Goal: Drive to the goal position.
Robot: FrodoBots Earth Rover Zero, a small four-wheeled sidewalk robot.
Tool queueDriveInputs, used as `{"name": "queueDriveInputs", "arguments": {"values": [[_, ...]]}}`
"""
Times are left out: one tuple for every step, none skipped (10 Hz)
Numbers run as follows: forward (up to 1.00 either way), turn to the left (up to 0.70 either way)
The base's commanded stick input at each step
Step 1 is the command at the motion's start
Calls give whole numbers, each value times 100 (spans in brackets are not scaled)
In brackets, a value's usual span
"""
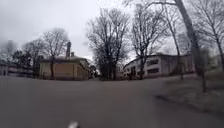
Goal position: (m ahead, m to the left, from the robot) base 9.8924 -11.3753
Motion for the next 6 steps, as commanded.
{"name": "queueDriveInputs", "arguments": {"values": [[100, -34], [100, -40], [100, -40], [100, -40], [100, -40], [100, -40]]}}
